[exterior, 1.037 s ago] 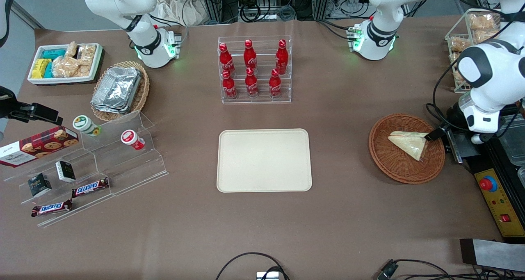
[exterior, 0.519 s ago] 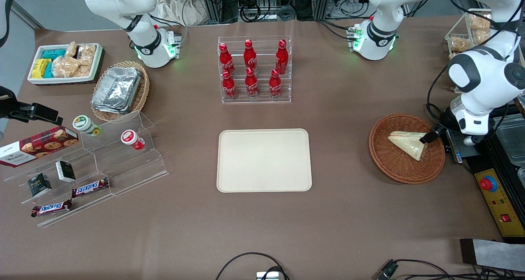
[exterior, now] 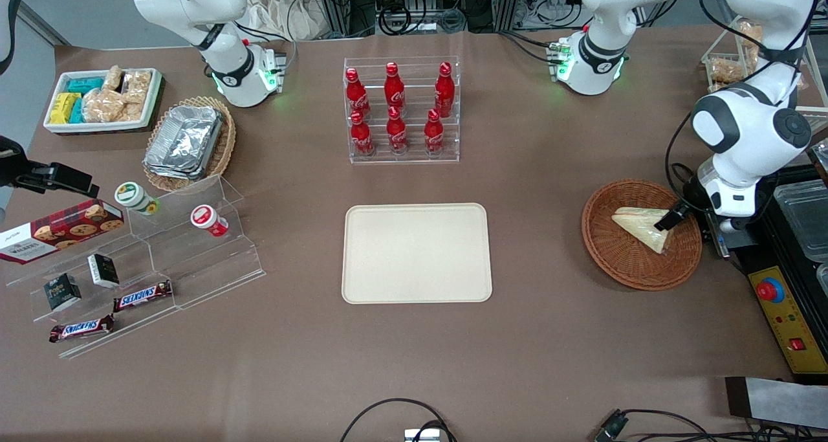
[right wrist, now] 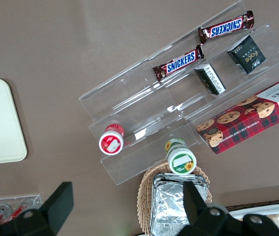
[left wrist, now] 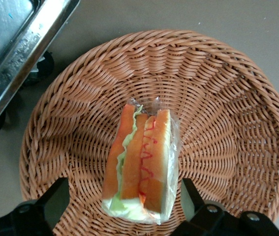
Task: Place sandwich from basket to tray
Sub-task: 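Lower the left gripper and close it on the wrapped sandwich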
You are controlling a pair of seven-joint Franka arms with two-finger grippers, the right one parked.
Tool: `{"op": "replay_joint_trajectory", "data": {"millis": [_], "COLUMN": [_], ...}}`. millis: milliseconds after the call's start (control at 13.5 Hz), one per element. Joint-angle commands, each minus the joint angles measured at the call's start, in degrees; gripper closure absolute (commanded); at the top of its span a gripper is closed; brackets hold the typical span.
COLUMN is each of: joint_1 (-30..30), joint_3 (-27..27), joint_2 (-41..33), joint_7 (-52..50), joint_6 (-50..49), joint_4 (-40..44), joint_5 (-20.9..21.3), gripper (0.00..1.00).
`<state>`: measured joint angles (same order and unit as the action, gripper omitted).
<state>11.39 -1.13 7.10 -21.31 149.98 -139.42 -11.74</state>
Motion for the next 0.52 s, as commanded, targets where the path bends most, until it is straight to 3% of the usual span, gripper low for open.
{"op": "replay_joint_trajectory", "data": {"millis": [0, 148, 444], "joint_1": [-0.32, -0.40, -0.93], "joint_3": [-0.36, -0.45, -0.54], "joint_2": [0.28, 0.73, 0.64], "joint_7": [-0.49, -0.49, -0.57], "joint_6": [2.33, 2.95, 2.87], "joint_4": [-0.77, -0.77, -0.68], "joint_5": [-1.53, -1.54, -1.54], "gripper": [0.02, 0.18, 0.83]}}
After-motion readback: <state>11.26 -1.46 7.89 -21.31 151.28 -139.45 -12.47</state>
